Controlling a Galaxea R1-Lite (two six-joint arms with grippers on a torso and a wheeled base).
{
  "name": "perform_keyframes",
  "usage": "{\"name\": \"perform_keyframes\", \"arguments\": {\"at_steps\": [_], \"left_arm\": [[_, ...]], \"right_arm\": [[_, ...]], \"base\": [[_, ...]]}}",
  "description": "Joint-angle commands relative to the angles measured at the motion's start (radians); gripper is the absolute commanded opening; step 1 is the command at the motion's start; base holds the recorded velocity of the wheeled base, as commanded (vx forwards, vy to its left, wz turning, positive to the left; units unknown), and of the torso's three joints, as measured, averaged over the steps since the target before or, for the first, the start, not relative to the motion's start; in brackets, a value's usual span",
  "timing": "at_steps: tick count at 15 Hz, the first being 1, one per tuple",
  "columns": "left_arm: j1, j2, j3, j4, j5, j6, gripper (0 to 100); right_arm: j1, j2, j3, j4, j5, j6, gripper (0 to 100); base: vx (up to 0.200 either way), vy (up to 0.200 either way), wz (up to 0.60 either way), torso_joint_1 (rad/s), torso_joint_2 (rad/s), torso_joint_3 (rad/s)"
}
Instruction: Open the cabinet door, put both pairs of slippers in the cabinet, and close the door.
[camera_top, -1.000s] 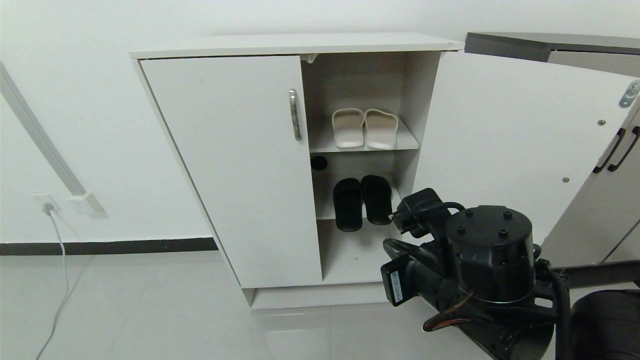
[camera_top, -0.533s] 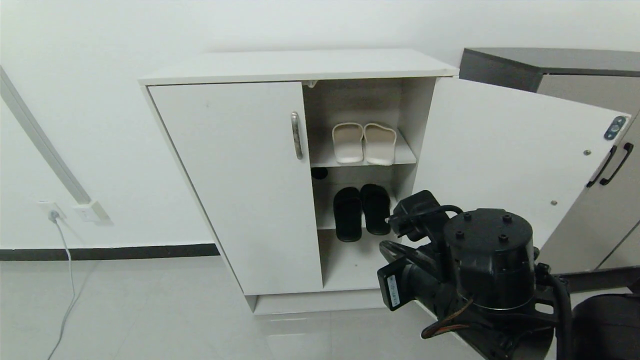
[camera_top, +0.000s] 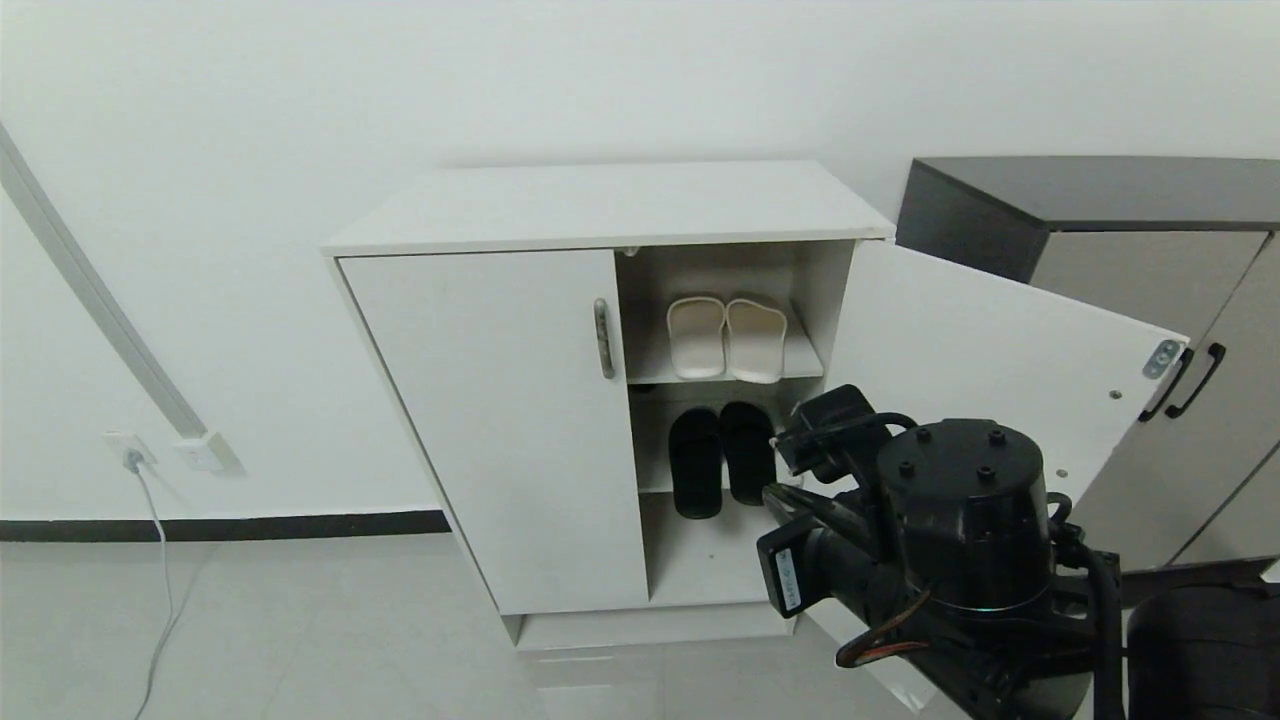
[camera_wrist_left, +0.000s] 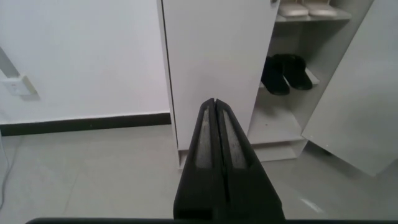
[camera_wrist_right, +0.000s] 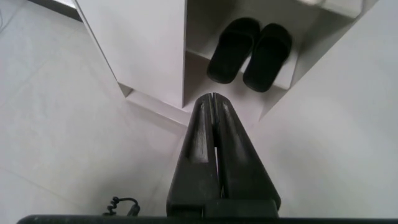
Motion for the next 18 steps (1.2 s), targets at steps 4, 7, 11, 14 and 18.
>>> {"name": "perform_keyframes", "arguments": {"at_steps": [4, 7, 11, 14, 18], "left_arm": [[0.0, 0.0, 0.0, 0.0, -0.001, 0.0, 0], [0.0, 0.0, 0.0, 0.0, -0.001, 0.0, 0], [0.0, 0.0, 0.0, 0.0, 0.001, 0.0, 0], [0.0, 0.0, 0.0, 0.0, -0.001, 0.0, 0], [0.0, 0.0, 0.0, 0.0, -0.001, 0.0, 0]], "right_arm": [[-0.001, 0.006, 0.004, -0.001, -0.001, 0.0, 0], [-0.001, 0.006, 0.004, -0.001, -0.001, 0.002, 0], [-0.002, 0.007, 0.005, -0.001, -0.001, 0.003, 0], [-0.004, 0.007, 0.005, -0.001, -0.001, 0.003, 0], [-0.004, 0.009, 0.005, -0.001, -0.001, 0.003, 0]], "base": [[0.0, 0.0, 0.0, 0.156, -0.48, -0.32], [0.0, 0.0, 0.0, 0.178, -0.5, -0.312], [0.0, 0.0, 0.0, 0.205, -0.53, -0.316], [0.0, 0.0, 0.0, 0.227, -0.55, -0.318], [0.0, 0.0, 0.0, 0.248, -0.58, -0.325]]}}
